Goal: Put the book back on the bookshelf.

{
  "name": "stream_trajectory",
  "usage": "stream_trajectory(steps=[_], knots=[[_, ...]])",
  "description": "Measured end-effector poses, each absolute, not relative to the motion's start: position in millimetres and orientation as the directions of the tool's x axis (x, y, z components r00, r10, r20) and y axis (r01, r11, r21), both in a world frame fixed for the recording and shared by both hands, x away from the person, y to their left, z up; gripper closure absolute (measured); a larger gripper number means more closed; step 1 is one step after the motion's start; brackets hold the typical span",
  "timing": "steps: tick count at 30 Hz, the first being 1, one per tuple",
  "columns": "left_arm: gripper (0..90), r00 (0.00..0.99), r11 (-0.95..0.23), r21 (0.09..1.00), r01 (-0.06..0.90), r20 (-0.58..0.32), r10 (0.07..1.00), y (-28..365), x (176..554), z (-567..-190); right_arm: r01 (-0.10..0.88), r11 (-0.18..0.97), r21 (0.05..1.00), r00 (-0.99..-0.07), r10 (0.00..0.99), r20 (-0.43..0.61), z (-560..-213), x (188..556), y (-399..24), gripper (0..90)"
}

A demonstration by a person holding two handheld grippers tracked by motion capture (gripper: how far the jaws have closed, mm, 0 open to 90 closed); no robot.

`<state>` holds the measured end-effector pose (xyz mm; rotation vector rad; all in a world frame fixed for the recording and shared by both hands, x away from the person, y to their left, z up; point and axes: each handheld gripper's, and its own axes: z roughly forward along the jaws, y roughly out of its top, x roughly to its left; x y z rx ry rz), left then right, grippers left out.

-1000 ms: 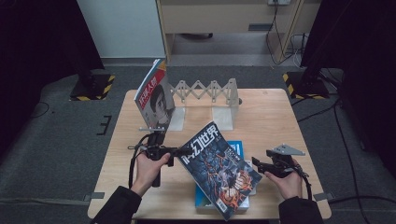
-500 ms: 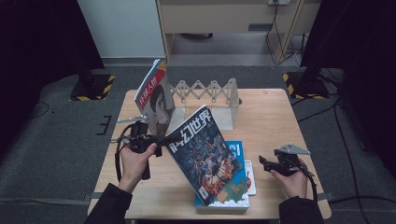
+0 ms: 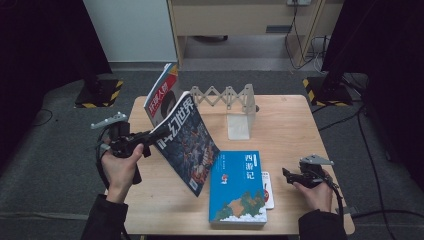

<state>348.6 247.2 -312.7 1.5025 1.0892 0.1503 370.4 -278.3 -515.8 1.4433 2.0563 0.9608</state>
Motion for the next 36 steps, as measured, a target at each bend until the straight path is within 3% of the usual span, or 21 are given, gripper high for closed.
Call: stream_trajectory(steps=[8,18,36], knots=[[81.9,0.499,0.106,0.879,0.466,-0.359,0.789,256,346,-305,0.654,0.248,0.715,-0.355,0.935,-0.001,-524,374,-279,21.4],[81.9,0.444,0.103,0.894,0.436,-0.313,0.840,261,362,-299,0.679,0.266,0.684,-0.354,0.935,-0.012,-531,376,-279,19.0],[81.9,0.342,0.059,0.924,0.378,-0.198,0.918,233,413,-298,0.672,0.236,0.702,-0.342,0.940,0.011,-535,375,-280,14.3]])
